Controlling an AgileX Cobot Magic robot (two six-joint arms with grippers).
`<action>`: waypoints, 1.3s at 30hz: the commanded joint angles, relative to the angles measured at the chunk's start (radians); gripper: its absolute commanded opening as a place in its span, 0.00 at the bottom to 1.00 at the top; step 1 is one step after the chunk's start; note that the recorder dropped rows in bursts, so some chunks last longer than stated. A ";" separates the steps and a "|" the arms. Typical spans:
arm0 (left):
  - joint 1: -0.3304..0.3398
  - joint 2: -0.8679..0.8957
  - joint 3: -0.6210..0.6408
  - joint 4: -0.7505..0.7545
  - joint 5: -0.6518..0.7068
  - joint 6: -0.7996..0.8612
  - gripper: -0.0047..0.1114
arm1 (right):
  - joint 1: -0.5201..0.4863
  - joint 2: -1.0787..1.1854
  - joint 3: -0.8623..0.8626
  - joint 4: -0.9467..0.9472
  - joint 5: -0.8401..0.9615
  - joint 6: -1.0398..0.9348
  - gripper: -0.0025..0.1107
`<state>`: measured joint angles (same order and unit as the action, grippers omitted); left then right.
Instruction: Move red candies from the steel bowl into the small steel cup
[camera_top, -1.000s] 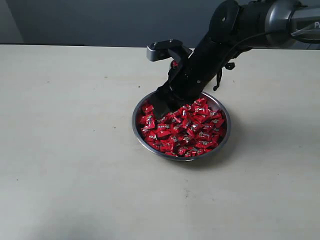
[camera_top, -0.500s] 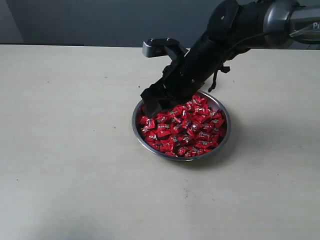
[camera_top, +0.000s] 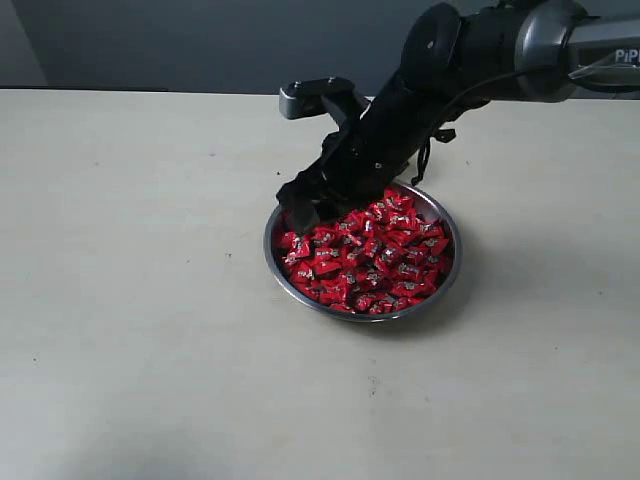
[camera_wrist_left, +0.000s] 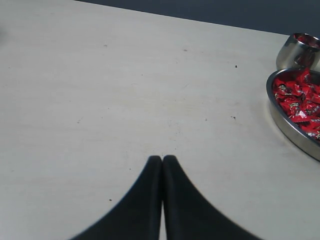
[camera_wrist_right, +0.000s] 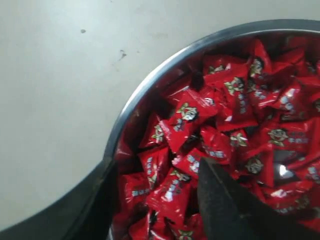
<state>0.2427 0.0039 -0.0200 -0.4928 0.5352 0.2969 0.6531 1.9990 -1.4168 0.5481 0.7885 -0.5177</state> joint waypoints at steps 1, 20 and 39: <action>0.003 -0.004 0.000 0.000 -0.005 -0.002 0.04 | 0.000 -0.001 -0.003 -0.093 -0.048 0.089 0.45; 0.003 -0.004 0.000 0.000 -0.005 -0.002 0.04 | 0.001 0.169 -0.120 -0.057 -0.054 0.128 0.45; 0.003 -0.004 0.000 0.000 -0.005 -0.002 0.04 | 0.008 0.226 -0.144 0.037 -0.058 0.107 0.03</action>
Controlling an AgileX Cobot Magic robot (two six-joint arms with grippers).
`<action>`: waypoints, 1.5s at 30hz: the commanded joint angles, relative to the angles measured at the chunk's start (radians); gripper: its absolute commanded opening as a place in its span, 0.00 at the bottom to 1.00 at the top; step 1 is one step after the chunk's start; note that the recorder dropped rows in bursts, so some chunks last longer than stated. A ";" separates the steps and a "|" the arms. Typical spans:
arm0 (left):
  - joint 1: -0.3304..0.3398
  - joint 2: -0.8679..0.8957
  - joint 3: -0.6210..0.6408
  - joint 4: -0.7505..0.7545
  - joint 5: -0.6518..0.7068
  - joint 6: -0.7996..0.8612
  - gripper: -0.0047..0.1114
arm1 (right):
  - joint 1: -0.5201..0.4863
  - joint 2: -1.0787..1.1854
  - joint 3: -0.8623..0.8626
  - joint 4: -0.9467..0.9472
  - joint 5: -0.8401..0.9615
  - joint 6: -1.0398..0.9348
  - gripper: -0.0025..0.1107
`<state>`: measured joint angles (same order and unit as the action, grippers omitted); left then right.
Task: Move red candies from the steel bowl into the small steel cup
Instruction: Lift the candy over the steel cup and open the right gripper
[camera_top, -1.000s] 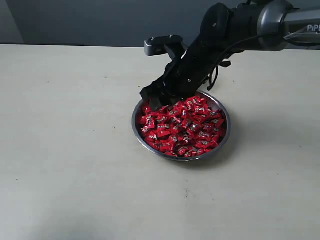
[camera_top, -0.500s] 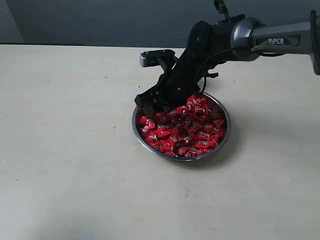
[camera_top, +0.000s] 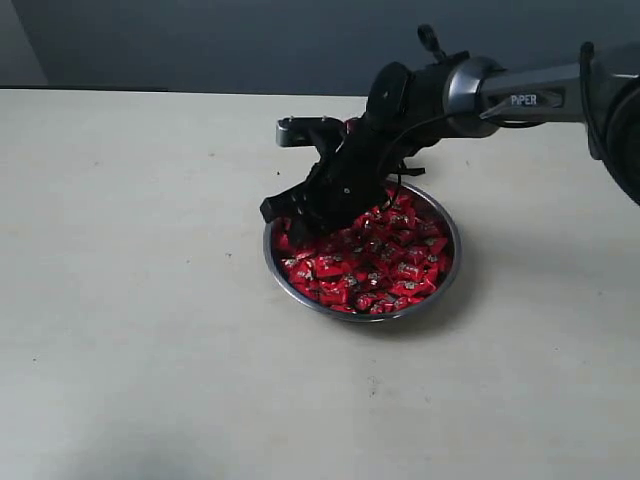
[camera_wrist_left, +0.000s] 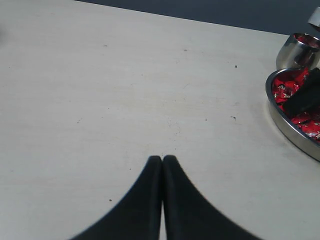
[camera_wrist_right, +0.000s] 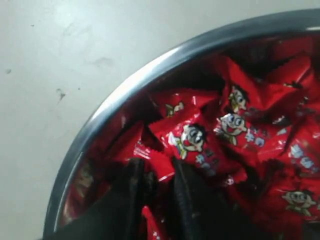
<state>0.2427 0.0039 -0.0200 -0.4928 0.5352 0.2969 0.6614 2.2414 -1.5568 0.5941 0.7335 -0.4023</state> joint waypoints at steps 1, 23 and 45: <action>0.003 -0.004 0.000 0.000 -0.005 -0.002 0.04 | -0.002 -0.026 -0.004 -0.008 0.001 -0.008 0.02; 0.003 -0.004 0.000 0.000 -0.005 -0.002 0.04 | -0.263 -0.200 -0.032 0.059 -0.086 0.016 0.02; 0.003 -0.004 0.000 0.000 -0.005 -0.002 0.04 | -0.266 0.003 -0.443 -0.179 0.128 0.102 0.40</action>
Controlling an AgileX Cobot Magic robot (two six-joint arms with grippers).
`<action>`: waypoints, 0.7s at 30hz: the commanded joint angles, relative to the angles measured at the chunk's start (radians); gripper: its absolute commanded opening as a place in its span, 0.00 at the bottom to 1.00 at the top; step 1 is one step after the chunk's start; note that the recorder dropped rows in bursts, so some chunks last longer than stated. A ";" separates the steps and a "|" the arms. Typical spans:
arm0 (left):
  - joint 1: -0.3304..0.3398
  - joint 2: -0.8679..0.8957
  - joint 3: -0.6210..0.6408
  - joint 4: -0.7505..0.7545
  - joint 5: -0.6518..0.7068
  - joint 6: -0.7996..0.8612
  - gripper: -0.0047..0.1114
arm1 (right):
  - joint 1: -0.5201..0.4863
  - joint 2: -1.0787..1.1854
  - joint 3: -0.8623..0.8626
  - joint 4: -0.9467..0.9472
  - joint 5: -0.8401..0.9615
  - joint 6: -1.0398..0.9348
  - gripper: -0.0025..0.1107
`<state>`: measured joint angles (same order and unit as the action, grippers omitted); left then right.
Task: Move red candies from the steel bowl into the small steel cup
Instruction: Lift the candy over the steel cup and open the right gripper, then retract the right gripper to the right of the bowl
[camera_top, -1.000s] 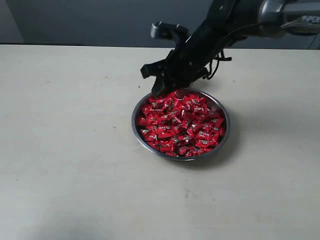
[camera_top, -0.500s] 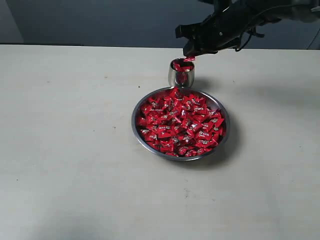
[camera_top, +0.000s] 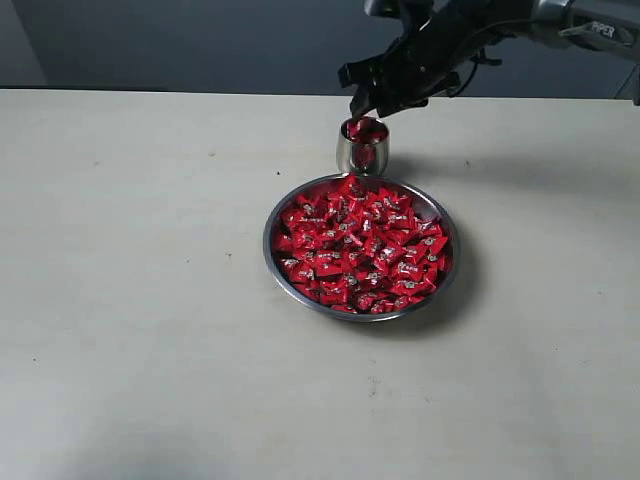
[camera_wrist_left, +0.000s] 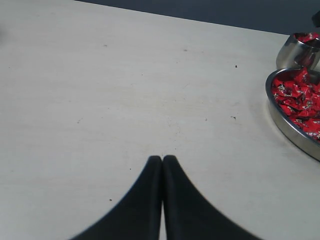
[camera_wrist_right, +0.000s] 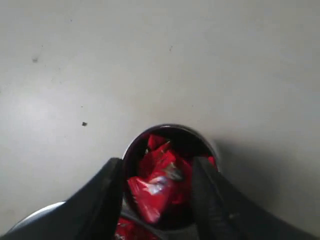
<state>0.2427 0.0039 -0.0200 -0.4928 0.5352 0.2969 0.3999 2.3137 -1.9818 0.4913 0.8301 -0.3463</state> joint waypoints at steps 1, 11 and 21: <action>0.003 -0.004 0.000 0.000 -0.005 -0.002 0.04 | -0.004 -0.086 -0.018 -0.098 0.051 0.051 0.40; 0.003 -0.004 0.000 0.000 -0.005 -0.002 0.04 | -0.004 -0.207 0.049 -0.095 0.200 0.051 0.40; 0.003 -0.004 0.000 0.000 -0.005 -0.002 0.04 | -0.004 -0.425 0.400 -0.008 0.028 -0.021 0.17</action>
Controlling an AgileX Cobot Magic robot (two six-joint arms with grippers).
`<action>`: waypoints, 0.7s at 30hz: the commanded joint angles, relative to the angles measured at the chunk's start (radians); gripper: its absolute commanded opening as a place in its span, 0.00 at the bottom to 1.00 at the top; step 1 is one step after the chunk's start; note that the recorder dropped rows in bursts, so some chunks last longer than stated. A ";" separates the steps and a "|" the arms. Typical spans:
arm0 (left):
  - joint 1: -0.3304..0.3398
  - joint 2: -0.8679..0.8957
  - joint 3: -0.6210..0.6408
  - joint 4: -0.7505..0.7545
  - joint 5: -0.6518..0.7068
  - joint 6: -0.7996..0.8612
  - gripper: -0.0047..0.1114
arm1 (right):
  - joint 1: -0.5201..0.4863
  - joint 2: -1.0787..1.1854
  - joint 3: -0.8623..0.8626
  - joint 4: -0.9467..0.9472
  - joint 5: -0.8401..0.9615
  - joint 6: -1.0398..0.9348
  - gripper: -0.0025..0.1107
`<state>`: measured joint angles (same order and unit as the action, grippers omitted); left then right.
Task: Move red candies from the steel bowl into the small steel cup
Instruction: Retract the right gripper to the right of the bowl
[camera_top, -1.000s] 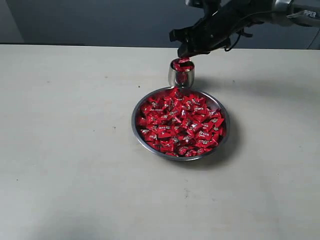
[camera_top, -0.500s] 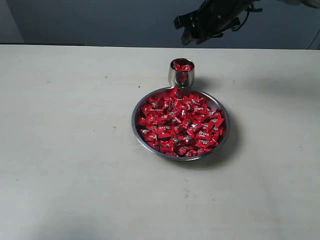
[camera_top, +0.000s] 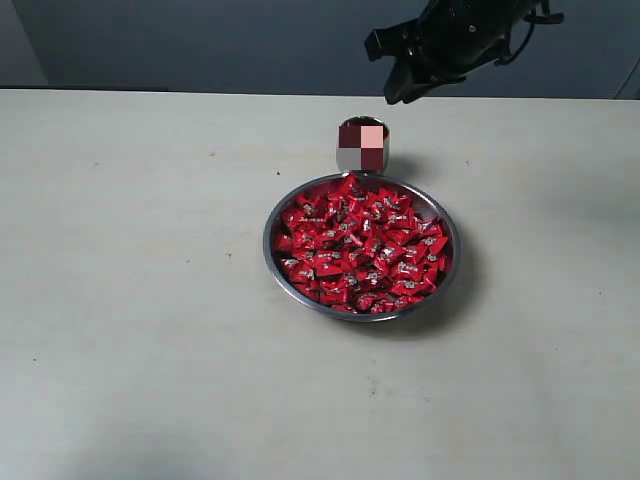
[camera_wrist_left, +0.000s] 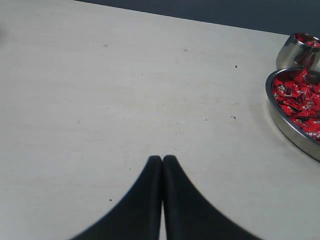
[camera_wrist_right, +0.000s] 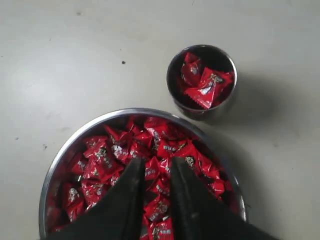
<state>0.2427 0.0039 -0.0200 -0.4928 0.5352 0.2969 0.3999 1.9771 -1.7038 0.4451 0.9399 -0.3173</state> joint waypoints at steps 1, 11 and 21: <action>0.003 -0.004 0.000 0.000 -0.005 -0.002 0.04 | -0.004 -0.113 0.163 0.038 -0.106 -0.054 0.17; 0.003 -0.004 0.000 0.000 -0.005 -0.002 0.04 | -0.004 -0.327 0.428 0.038 -0.177 -0.111 0.17; 0.003 -0.004 0.000 0.000 -0.005 -0.002 0.04 | -0.004 -0.480 0.547 0.039 -0.165 -0.109 0.17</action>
<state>0.2427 0.0039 -0.0200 -0.4928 0.5352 0.2969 0.3999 1.5420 -1.1869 0.4789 0.7744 -0.4183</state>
